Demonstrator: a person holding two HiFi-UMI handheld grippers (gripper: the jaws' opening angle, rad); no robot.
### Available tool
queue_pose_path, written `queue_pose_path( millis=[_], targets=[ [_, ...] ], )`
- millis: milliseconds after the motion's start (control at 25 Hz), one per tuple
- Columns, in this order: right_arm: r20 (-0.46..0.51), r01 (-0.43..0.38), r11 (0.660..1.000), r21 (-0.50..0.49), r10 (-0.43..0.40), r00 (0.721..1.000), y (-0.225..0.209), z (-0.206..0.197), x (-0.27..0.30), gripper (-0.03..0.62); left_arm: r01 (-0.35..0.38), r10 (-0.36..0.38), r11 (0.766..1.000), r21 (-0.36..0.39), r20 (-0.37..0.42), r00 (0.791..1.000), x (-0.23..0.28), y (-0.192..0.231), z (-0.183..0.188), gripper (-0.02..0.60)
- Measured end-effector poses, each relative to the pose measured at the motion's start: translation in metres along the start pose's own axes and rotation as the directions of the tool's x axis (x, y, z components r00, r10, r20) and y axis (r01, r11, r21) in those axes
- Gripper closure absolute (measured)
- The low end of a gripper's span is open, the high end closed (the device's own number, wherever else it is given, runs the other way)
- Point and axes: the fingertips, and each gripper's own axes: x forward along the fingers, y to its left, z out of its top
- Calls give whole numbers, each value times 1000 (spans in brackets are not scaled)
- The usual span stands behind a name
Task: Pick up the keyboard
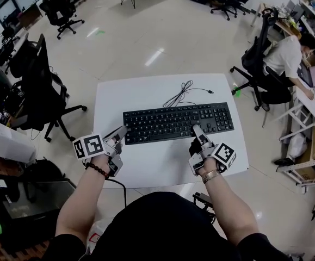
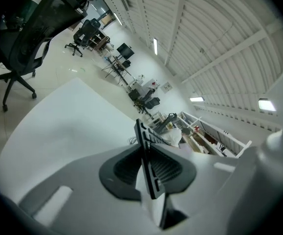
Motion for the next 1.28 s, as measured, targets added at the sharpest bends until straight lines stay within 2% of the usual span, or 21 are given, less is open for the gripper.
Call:
queue_pose_path(
  millis=[160, 280, 400, 560, 920, 1080, 1200, 1280],
  targets=[
    [5, -49, 996, -76, 50, 999, 42, 14, -2, 493, 65, -66, 998, 17, 60, 996, -5, -19, 17, 518],
    [12, -83, 989, -121, 85, 996, 71, 20, -2, 494, 92, -98, 994, 61, 93, 991, -11, -31, 31, 518],
    [18, -98, 981, -165, 102, 995, 92, 24, -3, 496, 138, -143, 989, 51, 119, 983, -13, -40, 38, 518],
    [22, -110, 970, -218, 117, 993, 110, 28, -4, 496, 162, -170, 985, 64, 136, 976, -16, -47, 46, 518],
    [17, -135, 955, -265, 144, 989, 128, 30, -4, 496, 181, -191, 980, 78, 163, 968, -22, -53, 53, 518],
    [14, -138, 953, -271, 147, 989, 130, 30, -3, 494, 152, -168, 983, 106, 164, 972, -25, -53, 55, 518],
    [12, -138, 951, -277, 147, 989, 129, 30, -3, 494, 181, -194, 980, 87, 170, 966, -23, -54, 54, 518],
    [12, -139, 951, -276, 148, 989, 128, 30, -3, 494, 175, -189, 980, 92, 171, 967, -24, -54, 54, 518]
  ],
)
